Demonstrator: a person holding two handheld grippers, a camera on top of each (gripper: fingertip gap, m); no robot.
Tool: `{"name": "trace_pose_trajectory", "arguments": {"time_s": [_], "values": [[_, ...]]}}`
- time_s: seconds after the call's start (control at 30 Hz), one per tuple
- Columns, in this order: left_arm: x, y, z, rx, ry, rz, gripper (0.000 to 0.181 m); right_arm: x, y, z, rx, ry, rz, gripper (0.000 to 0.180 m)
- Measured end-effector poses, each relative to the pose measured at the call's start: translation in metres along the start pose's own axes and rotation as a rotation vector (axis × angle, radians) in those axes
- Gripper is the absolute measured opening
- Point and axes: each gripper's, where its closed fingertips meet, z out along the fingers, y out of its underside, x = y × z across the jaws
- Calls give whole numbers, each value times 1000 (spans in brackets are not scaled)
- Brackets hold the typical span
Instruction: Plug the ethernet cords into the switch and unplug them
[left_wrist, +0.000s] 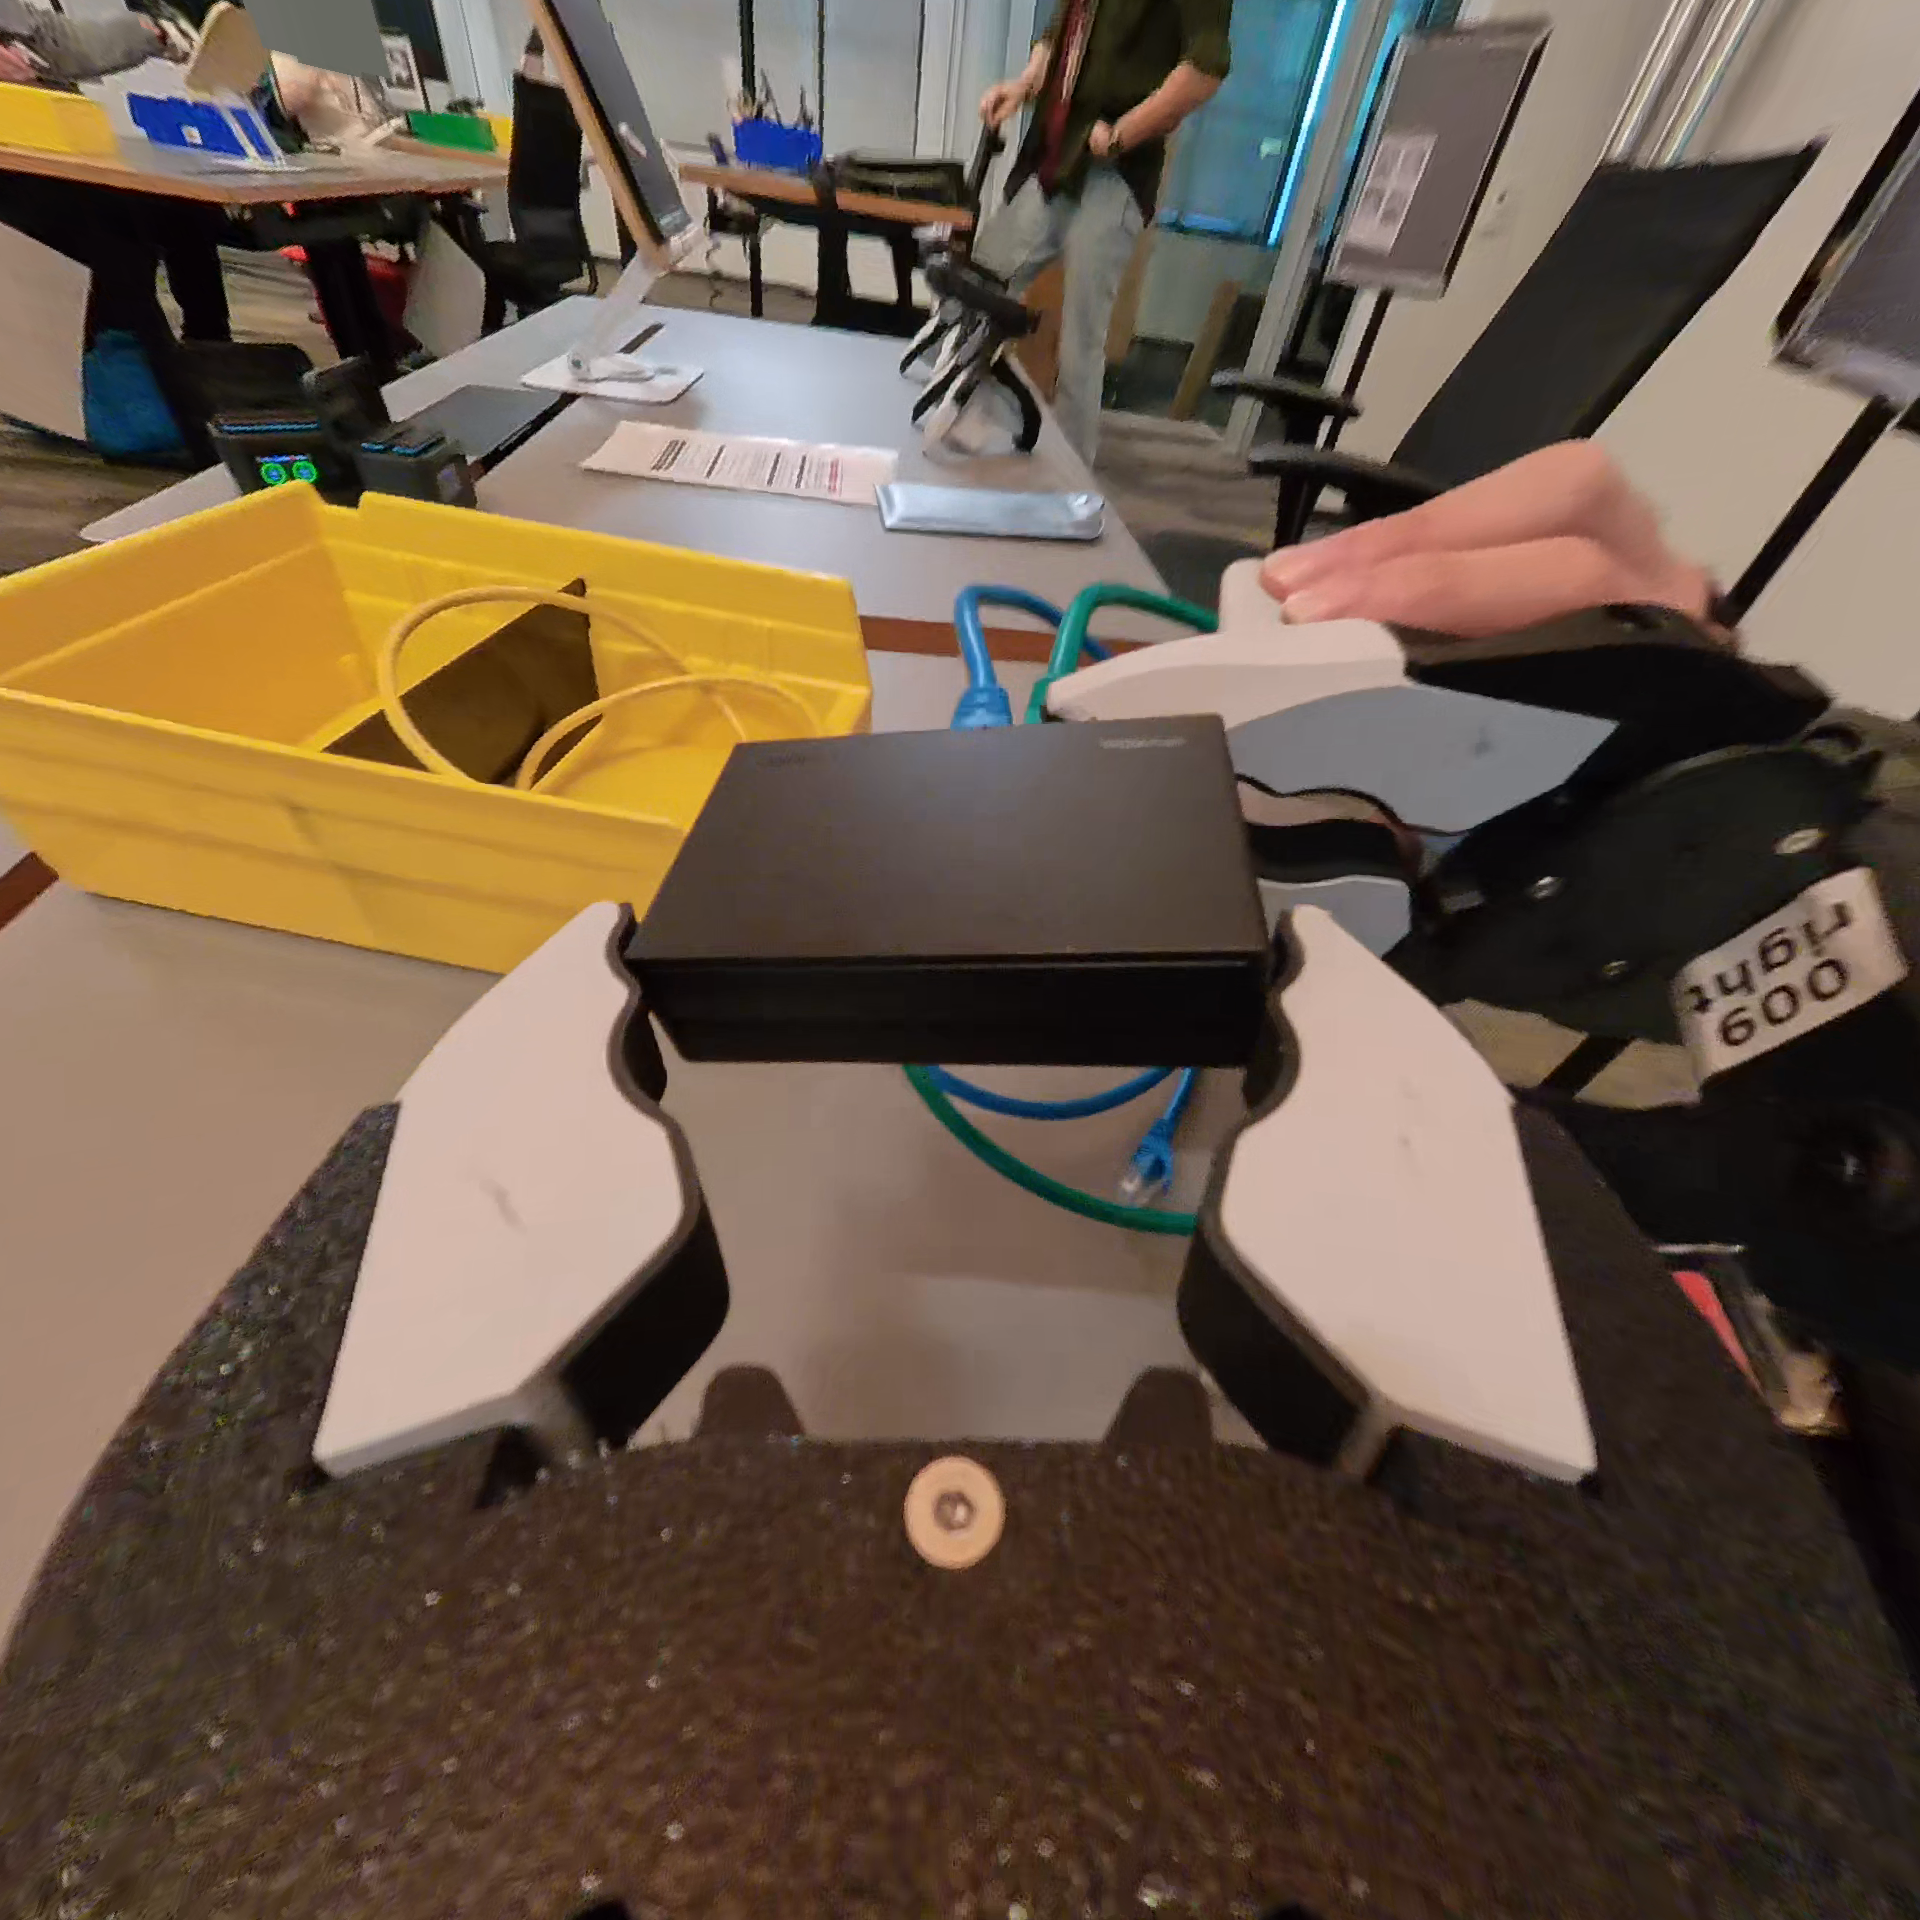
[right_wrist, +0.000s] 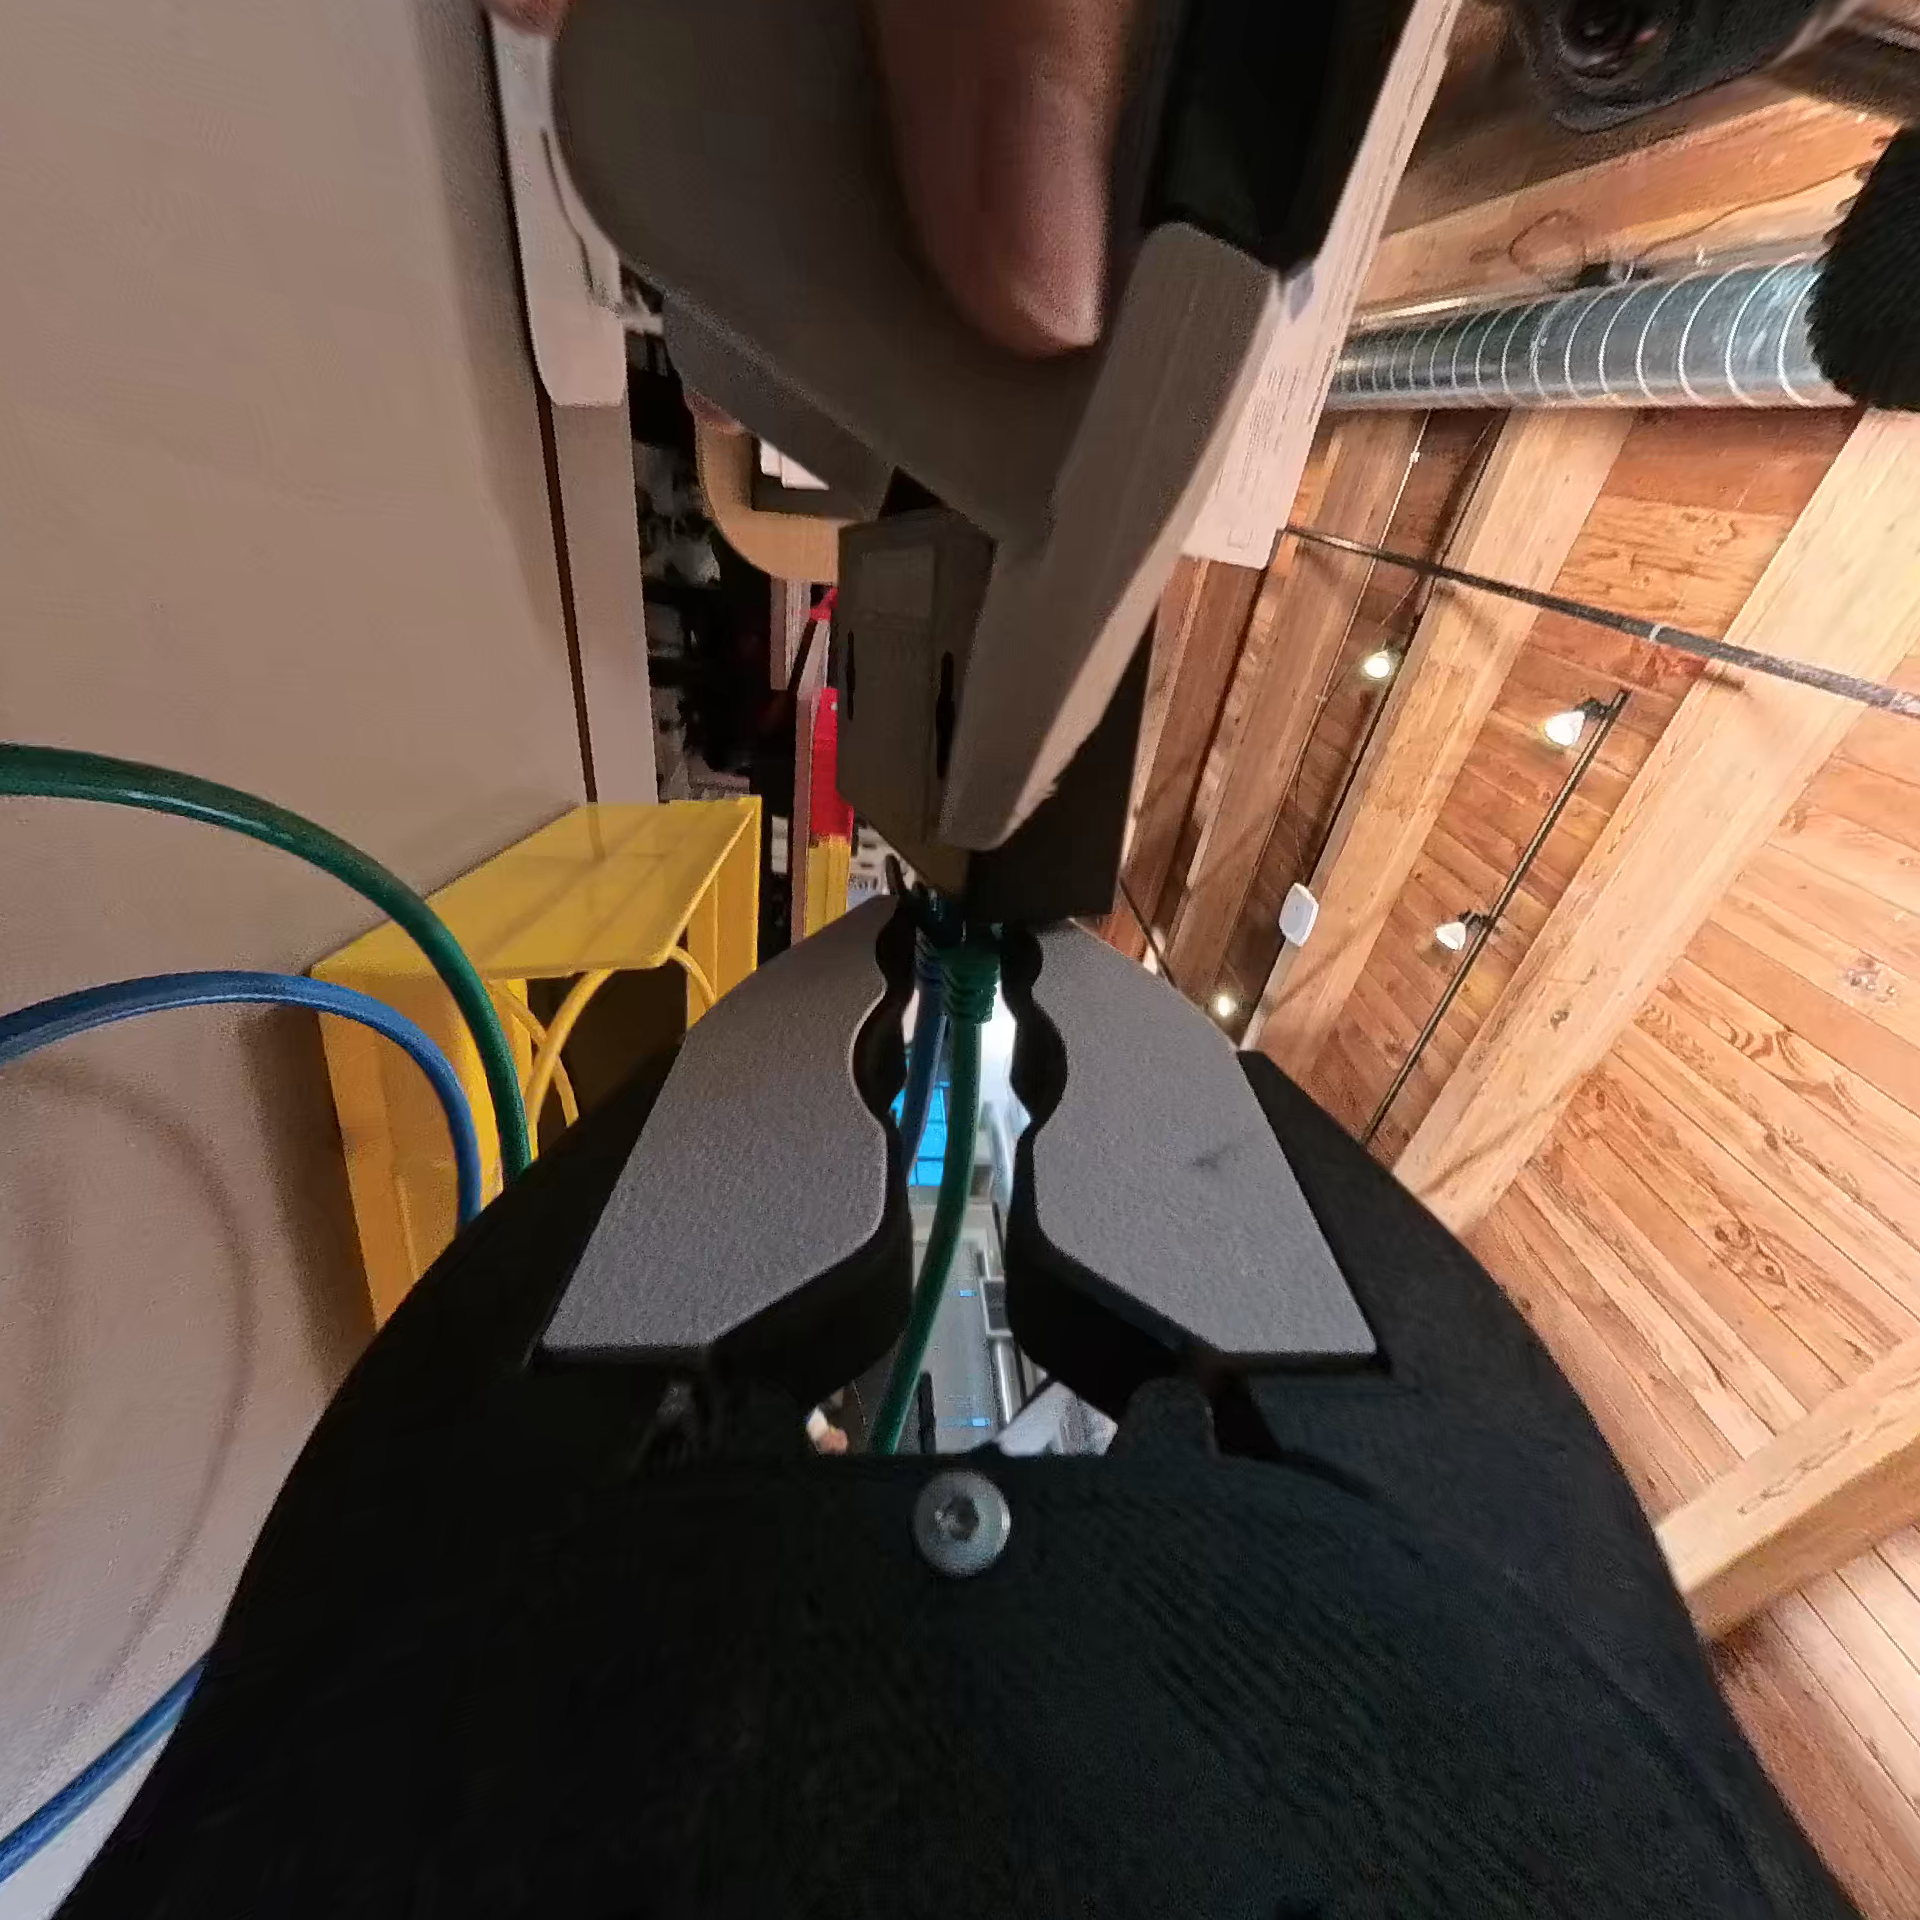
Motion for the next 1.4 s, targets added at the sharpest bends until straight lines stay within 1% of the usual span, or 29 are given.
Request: {"name": "trace_pose_trajectory", "arguments": {"time_s": [0.07,0.13,0.17,0.2,0.27,0.37,0.43,0.5,0.67,0.73,0.87,0.93,1.0,1.07,1.13,1.23,1.4], "values": [[4,-1,-1,59,28,-52,110,-1,-3,-4,27,-8,4,16],[9,-2,-2,113,73,-143,112,-2,-13,-9,91,-2,-40,15],[12,-1,-2,124,99,-182,120,-3,-17,-12,108,4,-46,15],[14,3,-1,120,103,-187,123,-5,-18,-12,105,-5,-39,15],[17,15,1,90,74,-143,123,-8,-19,-14,122,-14,-31,15],[20,24,1,123,1,-128,123,-16,-22,-18,129,-49,-38,15],[23,26,1,148,-40,-122,131,-22,-28,-20,145,-67,-33,15],[24,30,1,148,-76,-78,130,-22,-29,-22,143,-61,-33,15],[29,21,-9,242,-138,19,130,-21,-37,-27,144,-67,6,14],[30,22,-11,241,-157,79,132,-18,-39,-29,144,-69,36,14],[31,25,-14,217,-171,95,132,-16,-42,-31,138,-56,30,14],[31,26,-14,214,-177,78,131,-13,-42,-31,131,-32,33,14],[30,26,-13,223,-174,56,130,-13,-41,-31,113,-44,42,14],[30,27,-14,219,-174,63,129,-13,-43,-30,129,-40,8,14],[29,32,-14,173,-177,78,129,-15,-43,-30,140,-60,-21,14],[30,33,-14,161,-161,69,130,-16,-45,-32,164,-67,-65,14],[26,36,-14,152,-183,108,130,-17,-45,-31,183,-94,-111,14]]}}
